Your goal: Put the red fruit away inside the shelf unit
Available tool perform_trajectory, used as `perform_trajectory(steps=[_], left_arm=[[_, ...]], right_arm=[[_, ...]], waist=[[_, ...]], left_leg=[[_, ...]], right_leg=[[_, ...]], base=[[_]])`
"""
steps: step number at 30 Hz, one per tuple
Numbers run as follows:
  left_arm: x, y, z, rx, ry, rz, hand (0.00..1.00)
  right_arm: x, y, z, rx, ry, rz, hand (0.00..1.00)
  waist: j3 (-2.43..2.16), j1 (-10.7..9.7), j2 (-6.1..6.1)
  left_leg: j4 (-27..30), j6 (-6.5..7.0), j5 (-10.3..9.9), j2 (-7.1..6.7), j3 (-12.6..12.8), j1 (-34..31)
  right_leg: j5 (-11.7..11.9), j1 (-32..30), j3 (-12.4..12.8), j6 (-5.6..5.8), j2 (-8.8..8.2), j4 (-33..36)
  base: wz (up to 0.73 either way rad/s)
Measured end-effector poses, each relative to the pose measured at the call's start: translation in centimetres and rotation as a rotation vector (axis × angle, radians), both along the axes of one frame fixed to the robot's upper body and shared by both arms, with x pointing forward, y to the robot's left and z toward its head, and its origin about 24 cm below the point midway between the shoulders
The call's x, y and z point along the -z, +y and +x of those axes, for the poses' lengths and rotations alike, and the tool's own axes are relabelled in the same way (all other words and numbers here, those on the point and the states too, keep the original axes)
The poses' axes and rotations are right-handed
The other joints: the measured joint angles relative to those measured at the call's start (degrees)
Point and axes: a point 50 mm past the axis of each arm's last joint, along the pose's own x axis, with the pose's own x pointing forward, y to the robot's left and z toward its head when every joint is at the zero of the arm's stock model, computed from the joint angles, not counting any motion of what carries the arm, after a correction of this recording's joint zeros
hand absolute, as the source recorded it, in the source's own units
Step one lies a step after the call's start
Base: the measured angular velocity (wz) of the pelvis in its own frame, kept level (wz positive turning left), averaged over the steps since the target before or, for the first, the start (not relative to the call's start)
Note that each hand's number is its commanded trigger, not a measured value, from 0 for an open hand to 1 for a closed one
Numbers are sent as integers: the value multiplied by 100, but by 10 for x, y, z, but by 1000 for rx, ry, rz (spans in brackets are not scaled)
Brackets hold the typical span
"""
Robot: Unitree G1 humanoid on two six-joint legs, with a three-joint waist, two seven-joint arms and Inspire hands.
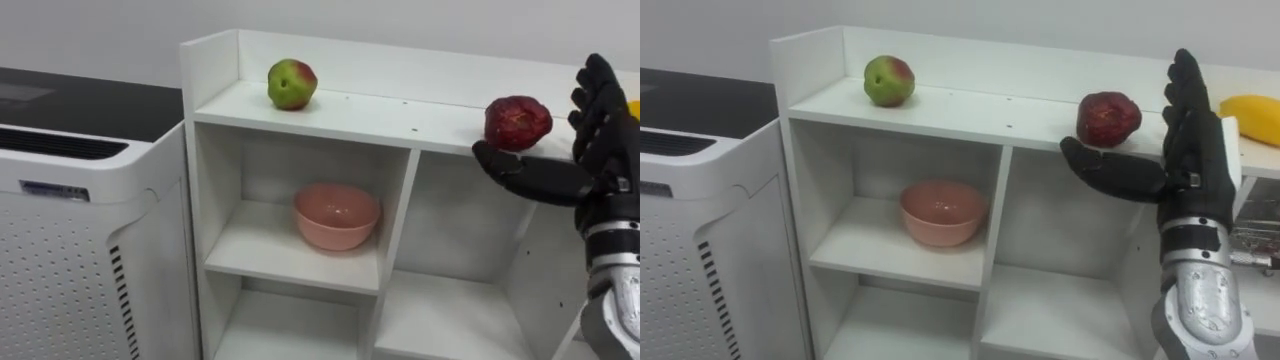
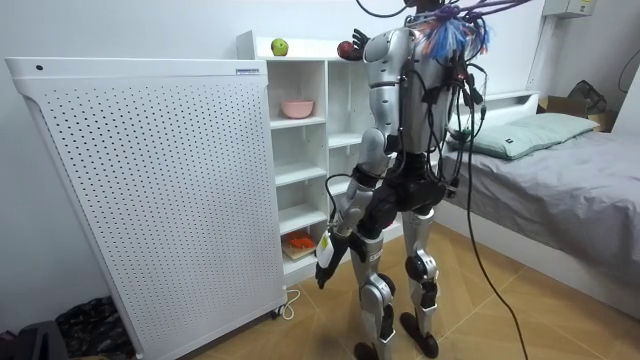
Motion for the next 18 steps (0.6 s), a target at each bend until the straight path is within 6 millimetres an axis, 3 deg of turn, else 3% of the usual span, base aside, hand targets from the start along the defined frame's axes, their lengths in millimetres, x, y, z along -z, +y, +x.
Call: perform_trajectory(steps=[7, 9, 10, 11, 12, 13, 18], left_arm=[[0, 0, 0, 1, 1, -2, 0], [0, 0, 0, 1, 1, -2, 0], [0, 0, 0, 1, 1, -2, 0], [0, 0, 0, 1, 1, -2, 0], [0, 0, 0, 1, 1, -2, 0], [0, 0, 0, 1, 2, -2, 0], [0, -1, -3, 1, 14, -16, 0]], right_arm=[[0, 1, 0, -27, 5, -3, 0], [0, 2, 1, -37, 7, -7, 6], [0, 2, 1, -43, 8, -7, 50], [0, 3, 1, -44, 9, -7, 60], [0, 3, 1, -46, 9, -7, 86], [0, 3, 1, -50, 10, -9, 98], [0, 3, 1, -46, 11, -26, 100]], waist=[[-21, 8, -34], [-24, 9, -42], [-25, 10, -47], [-24, 12, -50], [-22, 19, -55], [-22, 21, -58], [-16, 27, -74]], left_leg=[[-11, 0, 0, -3, 0, -13], [-13, 0, 0, -3, 0, -9], [-13, 0, 0, -4, 0, -5], [-13, 0, 0, -4, 0, -4], [-13, 0, 0, -4, 0, -4], [-13, 0, 0, -3, 0, -4], [-10, -1, 1, 0, 1, -18]], right_leg=[[0, -21, 1, 0, 1, -1], [0, -18, 6, 0, 2, -3], [0, -15, 10, 0, 2, -5], [0, -14, 11, 0, 2, -6], [0, -13, 12, 0, 2, -8], [0, -13, 12, 0, 2, -9], [0, -28, -14, 0, 2, -7]], base=[[0], [0], [0], [0], [0], [0], [0]])
